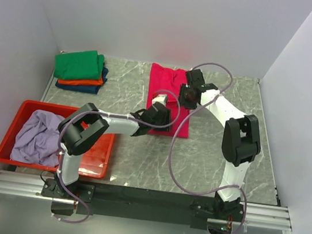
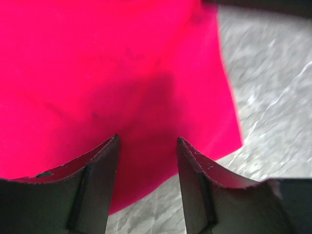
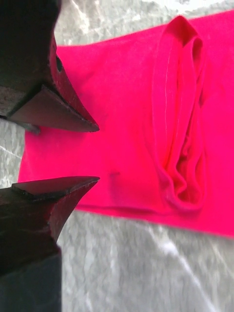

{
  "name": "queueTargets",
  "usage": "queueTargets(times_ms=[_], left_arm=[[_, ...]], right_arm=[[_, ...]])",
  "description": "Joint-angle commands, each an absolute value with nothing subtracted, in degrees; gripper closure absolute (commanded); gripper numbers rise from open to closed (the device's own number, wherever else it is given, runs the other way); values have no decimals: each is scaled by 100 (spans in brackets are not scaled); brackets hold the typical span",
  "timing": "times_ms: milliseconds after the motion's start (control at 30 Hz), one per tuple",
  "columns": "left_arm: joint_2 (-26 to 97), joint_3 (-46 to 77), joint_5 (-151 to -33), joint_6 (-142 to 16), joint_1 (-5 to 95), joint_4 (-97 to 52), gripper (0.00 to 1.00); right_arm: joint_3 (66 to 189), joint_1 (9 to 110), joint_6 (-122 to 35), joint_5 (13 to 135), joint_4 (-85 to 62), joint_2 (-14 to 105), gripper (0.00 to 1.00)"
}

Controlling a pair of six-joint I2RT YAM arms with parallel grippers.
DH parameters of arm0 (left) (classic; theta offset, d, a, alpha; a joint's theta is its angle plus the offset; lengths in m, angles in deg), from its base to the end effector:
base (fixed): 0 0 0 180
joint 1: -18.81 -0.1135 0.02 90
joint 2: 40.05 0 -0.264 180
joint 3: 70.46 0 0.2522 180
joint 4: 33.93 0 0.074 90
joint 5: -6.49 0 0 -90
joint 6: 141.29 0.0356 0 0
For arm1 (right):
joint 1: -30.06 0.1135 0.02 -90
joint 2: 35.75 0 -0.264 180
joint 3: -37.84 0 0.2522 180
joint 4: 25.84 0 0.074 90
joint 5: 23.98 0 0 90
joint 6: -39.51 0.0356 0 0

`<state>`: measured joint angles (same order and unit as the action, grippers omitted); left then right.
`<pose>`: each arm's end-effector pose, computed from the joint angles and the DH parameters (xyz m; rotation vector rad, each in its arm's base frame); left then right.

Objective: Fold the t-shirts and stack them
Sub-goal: Fold the tshirt

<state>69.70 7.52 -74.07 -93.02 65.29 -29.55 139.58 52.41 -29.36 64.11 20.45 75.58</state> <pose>0.2878 -0.2945 0.1648 -0.0010 2.2763 -0.6690 0.3946 0.1610 0.2267 -0.0142 2.5650 0.2518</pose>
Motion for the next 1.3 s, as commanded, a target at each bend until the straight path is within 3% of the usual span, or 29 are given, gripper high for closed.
queueTargets(times_ms=[0, 367, 800, 1033, 1267], left_arm=[[7016, 544, -7603, -9532, 6662, -3440, 44], [6920, -501, -7375, -9857, 7154, -3572, 44], [6138, -1847, -6936, -10411, 7971, -3239, 43], [5550, -1575, -6479, -10359, 8420, -2545, 41], [4592, -1073, -5837, -10419, 8648, -1622, 30]], right_arm=[[14378, 5273, -3018, 6839, 2017, 7780, 52], [14898, 5397, -3098, 6674, 2439, 8686, 53], [16340, 5247, -3229, 6049, 3204, 9381, 53], [14821, 5265, -3019, 6093, 2581, 7759, 53], [12293, 5580, -2667, 5838, 2097, 5550, 48]])
